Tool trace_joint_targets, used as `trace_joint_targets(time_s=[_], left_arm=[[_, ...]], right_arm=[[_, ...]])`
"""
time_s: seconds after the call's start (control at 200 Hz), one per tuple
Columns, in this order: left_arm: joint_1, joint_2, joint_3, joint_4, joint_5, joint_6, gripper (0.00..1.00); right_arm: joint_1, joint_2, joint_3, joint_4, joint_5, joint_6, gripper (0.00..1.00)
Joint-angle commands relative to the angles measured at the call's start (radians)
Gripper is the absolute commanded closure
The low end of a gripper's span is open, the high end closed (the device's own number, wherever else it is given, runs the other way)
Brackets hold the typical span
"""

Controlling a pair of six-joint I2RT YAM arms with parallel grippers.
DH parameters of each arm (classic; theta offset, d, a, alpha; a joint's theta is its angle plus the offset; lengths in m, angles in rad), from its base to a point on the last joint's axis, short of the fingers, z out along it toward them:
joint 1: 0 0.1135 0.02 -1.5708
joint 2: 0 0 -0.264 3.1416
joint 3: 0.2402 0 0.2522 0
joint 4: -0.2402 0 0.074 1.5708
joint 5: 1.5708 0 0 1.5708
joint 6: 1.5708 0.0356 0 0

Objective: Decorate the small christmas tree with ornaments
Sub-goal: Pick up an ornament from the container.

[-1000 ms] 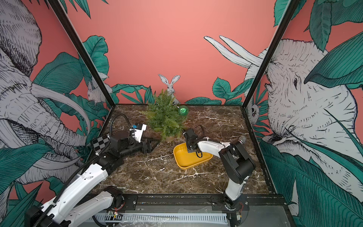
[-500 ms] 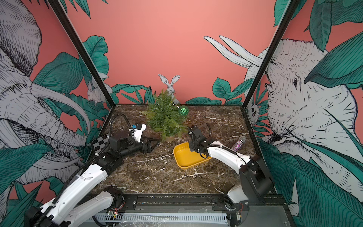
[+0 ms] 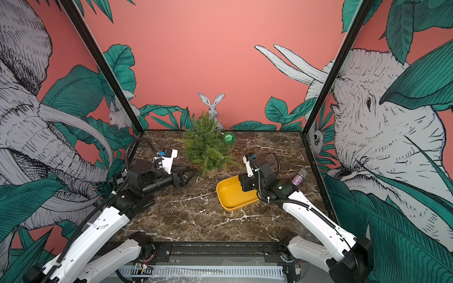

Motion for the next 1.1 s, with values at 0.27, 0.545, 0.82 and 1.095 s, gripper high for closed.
trace_joint_targets(time_s=[0.27, 0.545, 0.82, 1.095], left_arm=[[-0.002, 0.029, 0.126, 0.082, 0.111, -0.018, 0.5], [-0.035, 0.059, 0.166, 0.096, 0.187, -0.003, 0.58], [-0.132, 0.106, 0.181, 0.099, 0.09, 0.06, 0.51], [-0.271, 0.143, 0.206, 0.107, -0.099, 0.166, 0.54]], right_arm=[[0.008, 0.041, 0.293, -0.048, -0.168, 0.02, 0.74], [0.008, 0.119, 0.415, 0.03, -0.318, 0.084, 0.74], [0.015, 0.158, 0.444, 0.1, -0.391, 0.169, 0.74], [0.023, 0.192, 0.467, 0.124, -0.423, 0.251, 0.73]])
